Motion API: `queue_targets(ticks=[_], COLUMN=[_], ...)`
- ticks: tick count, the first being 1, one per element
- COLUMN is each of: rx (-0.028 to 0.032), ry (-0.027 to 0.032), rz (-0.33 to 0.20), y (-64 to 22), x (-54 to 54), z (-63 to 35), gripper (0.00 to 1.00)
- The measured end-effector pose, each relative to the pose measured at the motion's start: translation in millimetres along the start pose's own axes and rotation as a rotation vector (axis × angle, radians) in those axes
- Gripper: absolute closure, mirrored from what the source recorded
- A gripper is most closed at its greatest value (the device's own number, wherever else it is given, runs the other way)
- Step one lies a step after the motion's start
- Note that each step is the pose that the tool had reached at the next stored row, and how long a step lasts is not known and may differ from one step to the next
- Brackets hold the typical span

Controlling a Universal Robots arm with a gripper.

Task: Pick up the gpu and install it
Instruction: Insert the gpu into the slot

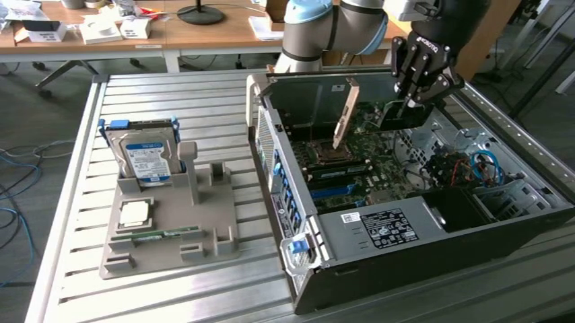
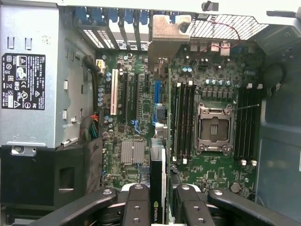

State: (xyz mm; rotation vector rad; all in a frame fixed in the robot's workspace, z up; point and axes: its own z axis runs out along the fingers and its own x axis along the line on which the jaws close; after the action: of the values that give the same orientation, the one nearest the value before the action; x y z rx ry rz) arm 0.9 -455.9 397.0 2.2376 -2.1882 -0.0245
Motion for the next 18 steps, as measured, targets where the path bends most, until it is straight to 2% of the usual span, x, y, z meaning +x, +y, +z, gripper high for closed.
queue_targets(ticks=[3,4,7,8,14,18], rx=[0.0001,0.0004,0.0025,0.0029,0.0058,0.006], ry=[-0.0003,-0.0052,-0.0296,-0.0352,-0.0368,-0.0437], rz=[0.0,0.0,-0.001,-0.001,-0.001,0.0], y=[0.0,0.0,0.0,0.0,1.4,1.4], x=[0.0,0.0,0.0,0.0,0.0,0.2], z=[0.0,0.2,0.1,0.2,4.1,9.0], gripper=[0.74,0.74,0.74,0.74,0.74,0.74])
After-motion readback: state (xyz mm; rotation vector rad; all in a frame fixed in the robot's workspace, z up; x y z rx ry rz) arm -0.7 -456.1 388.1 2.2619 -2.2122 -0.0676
